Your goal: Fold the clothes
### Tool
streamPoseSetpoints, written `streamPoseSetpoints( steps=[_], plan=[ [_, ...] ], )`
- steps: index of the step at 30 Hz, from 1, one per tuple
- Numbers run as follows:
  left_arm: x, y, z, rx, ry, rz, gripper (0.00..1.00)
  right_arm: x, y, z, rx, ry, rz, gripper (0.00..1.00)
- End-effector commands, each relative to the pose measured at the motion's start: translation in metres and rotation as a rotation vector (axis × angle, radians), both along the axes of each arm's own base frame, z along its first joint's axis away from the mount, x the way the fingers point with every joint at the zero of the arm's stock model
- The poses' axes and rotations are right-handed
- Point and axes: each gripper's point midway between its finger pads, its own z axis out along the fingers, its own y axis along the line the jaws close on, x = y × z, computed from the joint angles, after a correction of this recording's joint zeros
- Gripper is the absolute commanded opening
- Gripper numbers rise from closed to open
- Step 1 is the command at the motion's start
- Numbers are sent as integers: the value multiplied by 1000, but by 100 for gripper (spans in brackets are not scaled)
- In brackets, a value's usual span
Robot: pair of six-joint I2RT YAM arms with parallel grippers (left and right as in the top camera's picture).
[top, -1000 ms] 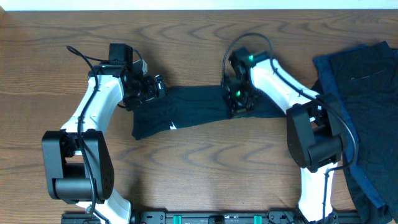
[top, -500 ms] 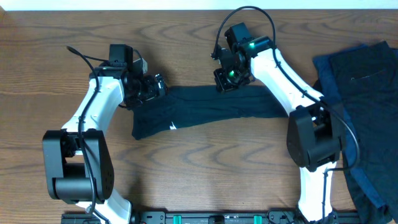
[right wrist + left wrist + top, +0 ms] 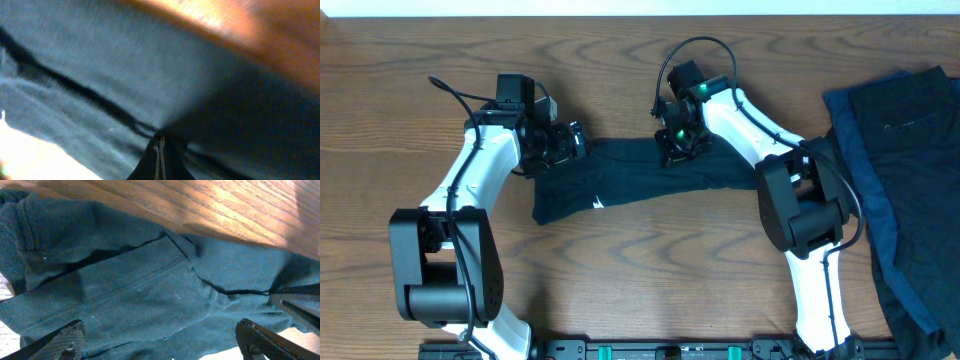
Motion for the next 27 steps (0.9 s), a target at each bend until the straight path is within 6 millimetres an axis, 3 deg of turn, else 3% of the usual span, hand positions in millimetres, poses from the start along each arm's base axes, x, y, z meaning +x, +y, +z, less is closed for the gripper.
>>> streamPoseSetpoints(
  steps=[1,5,7,10,12,15,17,19,20,23,27],
  plan=[
    [-5,1,-10,15,23,-7,97,-17,14,6,83,86,2,1],
    [-5,1,-10,15,23,-7,97,-30,8,6,60,148,-1,1],
    [-5,1,-10,15,24,-7,97,-33,-4,0,-15,148,-4,1],
    [-5,1,-10,15,23,-7,97,-33,-7,0,-31,145,-4,1],
    [-5,1,-10,15,22,-7,97,-27,1,8,30,133,9,1],
    [-5,1,-10,15,22,-7,97,-11,17,37,179,98,43,3],
    [-5,1,-10,15,23,-7,97,7,17,54,211,47,32,11],
    [-5,1,-10,15,23,-8,97,24,12,64,204,-12,19,33],
    [-5,1,-10,15,23,-8,97,31,9,66,188,-40,14,38],
    [-5,1,-10,15,23,-8,97,39,4,60,141,-85,12,43],
    [-5,1,-10,15,23,-8,97,32,10,38,95,-75,36,45]
  ],
)
